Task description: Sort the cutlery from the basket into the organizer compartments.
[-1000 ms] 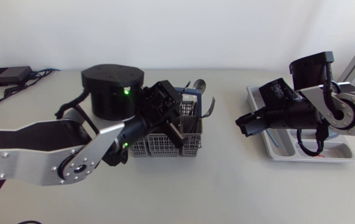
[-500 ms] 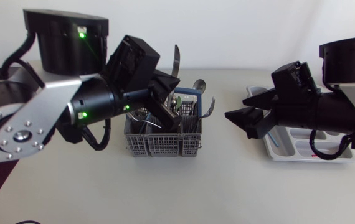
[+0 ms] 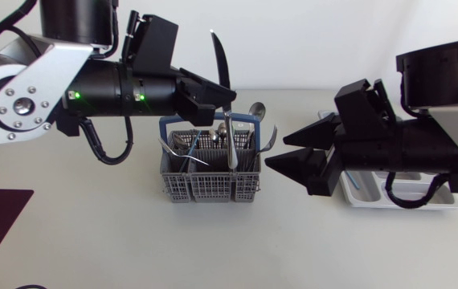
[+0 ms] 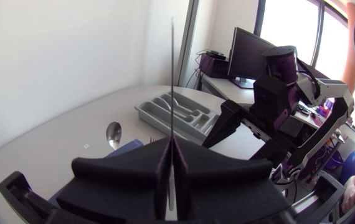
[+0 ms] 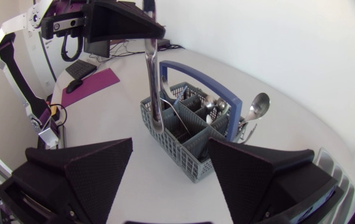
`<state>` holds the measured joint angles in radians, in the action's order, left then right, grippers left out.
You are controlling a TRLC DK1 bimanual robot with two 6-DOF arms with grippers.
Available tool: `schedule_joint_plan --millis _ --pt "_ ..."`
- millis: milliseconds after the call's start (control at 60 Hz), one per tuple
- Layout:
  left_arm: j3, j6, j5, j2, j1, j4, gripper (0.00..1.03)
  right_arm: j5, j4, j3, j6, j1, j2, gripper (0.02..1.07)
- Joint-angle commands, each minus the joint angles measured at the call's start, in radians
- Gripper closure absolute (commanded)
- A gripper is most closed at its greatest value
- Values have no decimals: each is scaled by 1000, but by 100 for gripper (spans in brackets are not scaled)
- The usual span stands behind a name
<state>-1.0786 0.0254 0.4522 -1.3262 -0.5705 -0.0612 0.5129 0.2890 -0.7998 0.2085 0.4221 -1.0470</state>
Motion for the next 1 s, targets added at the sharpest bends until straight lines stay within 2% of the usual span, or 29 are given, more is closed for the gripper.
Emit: schedule_joint_plan --millis 0,150,617,867,983 --pt "-44 -32 28 -24 -5 1 100 9 -14 -42 -31 26 -38 20" --pt "-61 -51 95 -45 1 -11 100 15 -50 -82 -55 43 -88 20" --pt "-87 -94 180 -82 11 -11 100 7 -90 -154 -75 92 -192 21" --pt "-87 -104 198 -82 21 -12 100 7 -117 -153 -77 104 -212 51" --pt "-87 -111 210 -82 31 -11 100 9 -129 -144 -81 113 -212 69"
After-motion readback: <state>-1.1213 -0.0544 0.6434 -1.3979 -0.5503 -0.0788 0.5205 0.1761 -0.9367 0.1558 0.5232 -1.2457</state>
